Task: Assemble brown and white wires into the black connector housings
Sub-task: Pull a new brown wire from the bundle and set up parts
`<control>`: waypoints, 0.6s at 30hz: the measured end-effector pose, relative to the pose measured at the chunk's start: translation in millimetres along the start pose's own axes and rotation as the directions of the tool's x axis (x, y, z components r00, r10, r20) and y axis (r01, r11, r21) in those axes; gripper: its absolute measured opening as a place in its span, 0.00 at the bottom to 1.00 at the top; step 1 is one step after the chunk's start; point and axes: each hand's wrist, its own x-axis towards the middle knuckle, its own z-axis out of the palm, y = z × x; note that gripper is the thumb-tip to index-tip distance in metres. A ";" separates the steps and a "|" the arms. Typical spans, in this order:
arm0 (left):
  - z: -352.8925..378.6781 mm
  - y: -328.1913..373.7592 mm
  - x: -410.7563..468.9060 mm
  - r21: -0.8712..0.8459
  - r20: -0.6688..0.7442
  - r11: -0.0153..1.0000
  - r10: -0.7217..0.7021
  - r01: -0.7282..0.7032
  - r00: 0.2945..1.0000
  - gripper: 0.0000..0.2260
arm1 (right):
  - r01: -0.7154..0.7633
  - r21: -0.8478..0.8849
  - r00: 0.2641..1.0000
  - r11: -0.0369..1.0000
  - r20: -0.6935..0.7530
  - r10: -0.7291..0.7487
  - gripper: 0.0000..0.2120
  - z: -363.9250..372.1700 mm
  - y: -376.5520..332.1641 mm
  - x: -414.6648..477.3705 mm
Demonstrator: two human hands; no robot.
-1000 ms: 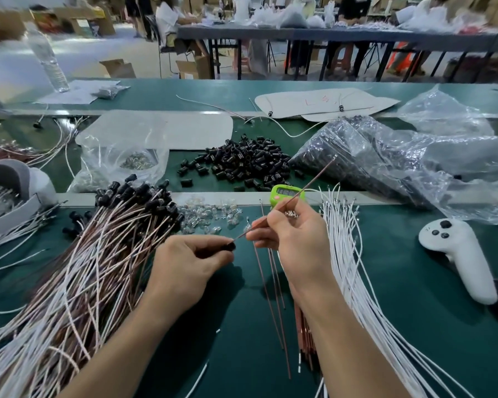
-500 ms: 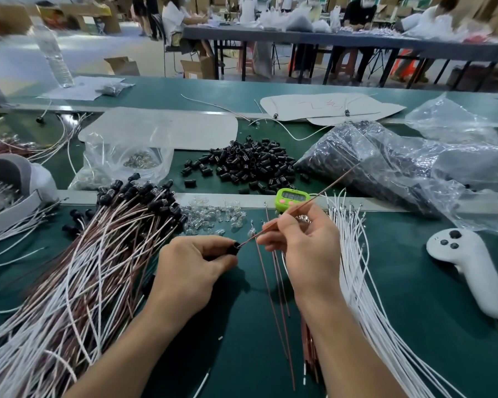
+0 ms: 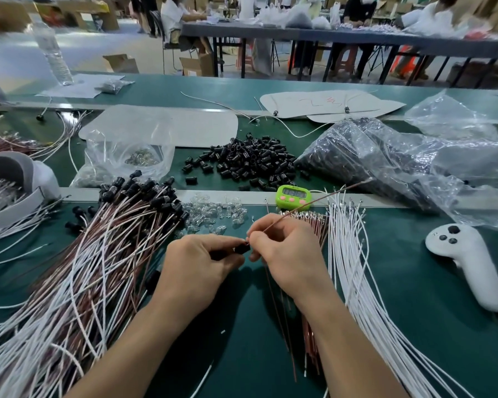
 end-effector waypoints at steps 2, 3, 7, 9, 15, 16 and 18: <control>-0.8 -0.9 0.6 -0.014 -0.002 1.000 -0.007 0.007 1.000 0.20 | 0.006 -0.063 1.000 0.998 0.024 -0.004 0.05 -0.1 -1.4 -0.9; -0.8 -2.0 0.9 -0.028 -0.002 0.999 -0.018 0.018 1.000 0.18 | 0.008 -0.079 0.999 0.997 0.050 -0.004 0.06 -0.2 -1.8 -1.1; -0.2 -3.4 3.2 -0.161 0.034 0.982 -0.090 0.095 0.995 0.16 | -0.035 -0.035 0.998 0.999 0.058 0.037 0.09 0.0 -4.7 -0.4; -1.4 -1.6 5.0 -0.261 0.063 0.956 -0.124 0.136 0.990 0.18 | -0.084 0.078 0.995 0.993 0.056 0.080 0.12 -1.3 -5.8 0.5; -3.7 6.0 8.1 -0.526 0.134 0.835 -0.109 0.164 0.985 0.18 | -0.192 0.378 0.981 0.905 0.108 0.163 0.17 -2.0 -9.5 1.1; -4.2 7.1 8.2 -0.572 0.149 0.801 -0.110 0.177 0.983 0.16 | -0.209 0.413 0.977 0.887 0.120 0.174 0.17 -2.1 -10.2 1.1; -5.6 7.7 9.1 -0.654 0.182 0.727 -0.118 0.210 0.976 0.14 | -0.251 0.473 0.967 0.845 0.153 0.201 0.16 -2.3 -10.8 0.9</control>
